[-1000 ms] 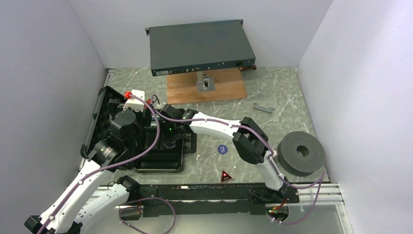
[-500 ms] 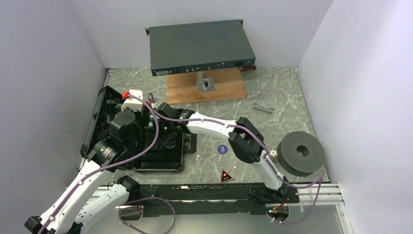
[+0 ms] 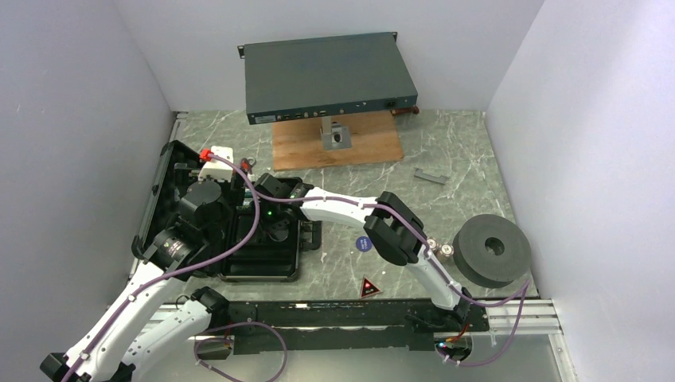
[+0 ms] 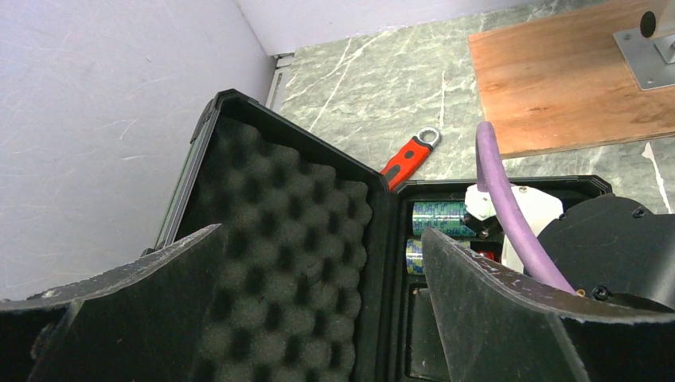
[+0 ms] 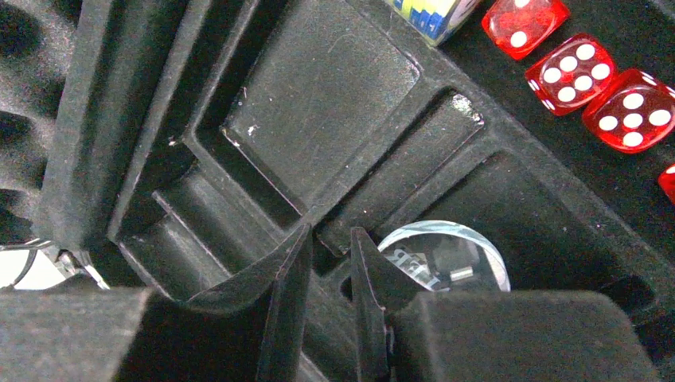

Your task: Pack up texas hold em set

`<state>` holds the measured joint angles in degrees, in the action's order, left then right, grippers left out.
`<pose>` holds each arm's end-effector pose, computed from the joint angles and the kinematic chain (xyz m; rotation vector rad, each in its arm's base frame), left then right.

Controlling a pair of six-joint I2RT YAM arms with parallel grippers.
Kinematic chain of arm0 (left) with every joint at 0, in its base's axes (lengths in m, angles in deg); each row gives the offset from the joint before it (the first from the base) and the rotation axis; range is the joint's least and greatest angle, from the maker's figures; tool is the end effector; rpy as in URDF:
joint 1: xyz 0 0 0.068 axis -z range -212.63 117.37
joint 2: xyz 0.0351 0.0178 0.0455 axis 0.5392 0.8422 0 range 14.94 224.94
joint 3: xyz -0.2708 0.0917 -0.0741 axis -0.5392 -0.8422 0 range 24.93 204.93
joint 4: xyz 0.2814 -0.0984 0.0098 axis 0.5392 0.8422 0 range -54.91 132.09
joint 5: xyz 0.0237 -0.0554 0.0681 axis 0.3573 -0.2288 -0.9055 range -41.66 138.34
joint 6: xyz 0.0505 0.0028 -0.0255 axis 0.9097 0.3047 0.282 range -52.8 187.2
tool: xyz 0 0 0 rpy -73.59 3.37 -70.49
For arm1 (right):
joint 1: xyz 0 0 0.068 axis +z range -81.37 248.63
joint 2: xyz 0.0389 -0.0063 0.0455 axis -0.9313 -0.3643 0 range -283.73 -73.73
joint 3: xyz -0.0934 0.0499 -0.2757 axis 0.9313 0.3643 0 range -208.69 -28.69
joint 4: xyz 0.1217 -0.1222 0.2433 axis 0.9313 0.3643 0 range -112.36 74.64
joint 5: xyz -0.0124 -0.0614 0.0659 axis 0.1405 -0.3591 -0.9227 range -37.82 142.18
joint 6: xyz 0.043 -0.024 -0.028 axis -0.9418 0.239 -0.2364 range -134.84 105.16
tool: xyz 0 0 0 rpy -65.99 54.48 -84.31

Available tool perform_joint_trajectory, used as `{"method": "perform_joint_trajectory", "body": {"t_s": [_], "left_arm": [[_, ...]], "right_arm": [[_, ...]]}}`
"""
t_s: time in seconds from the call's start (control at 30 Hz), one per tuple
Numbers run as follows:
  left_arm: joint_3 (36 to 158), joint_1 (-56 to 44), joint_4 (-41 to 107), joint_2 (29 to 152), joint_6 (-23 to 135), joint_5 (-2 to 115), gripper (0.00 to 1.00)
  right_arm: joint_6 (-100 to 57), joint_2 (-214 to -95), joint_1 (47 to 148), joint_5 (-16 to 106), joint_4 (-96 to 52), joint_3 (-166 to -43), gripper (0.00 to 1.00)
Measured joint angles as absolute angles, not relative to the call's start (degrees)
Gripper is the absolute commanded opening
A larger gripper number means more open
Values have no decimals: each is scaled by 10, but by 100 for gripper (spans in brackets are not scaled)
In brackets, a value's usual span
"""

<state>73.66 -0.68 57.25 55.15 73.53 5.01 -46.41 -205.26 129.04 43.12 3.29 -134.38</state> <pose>0.1608 -0.0681 0.3761 0.0549 1.7557 0.3573 0.2724 0.4923 0.1703 -0.7355 2.5647 0.8170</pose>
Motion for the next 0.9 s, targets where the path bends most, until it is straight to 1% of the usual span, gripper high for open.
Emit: {"method": "perform_joint_trajectory", "body": {"t_s": [0.27,0.53,0.73,0.83,0.9], "left_arm": [[737,-7,572,551,735,50,99],[737,-7,572,551,735,50,99],[737,-7,572,551,735,50,99],[737,-7,572,551,735,50,99],[737,-7,572,551,736,50,99]], "right_arm": [[-463,-2050,1290,444,32,-1341,27],[-451,-2043,1290,484,51,-1339,29],[-436,-2033,1289,493,55,-1330,36],[-429,-2011,1289,494,53,-1308,45],[-424,-1991,1289,498,53,-1295,48]]}}
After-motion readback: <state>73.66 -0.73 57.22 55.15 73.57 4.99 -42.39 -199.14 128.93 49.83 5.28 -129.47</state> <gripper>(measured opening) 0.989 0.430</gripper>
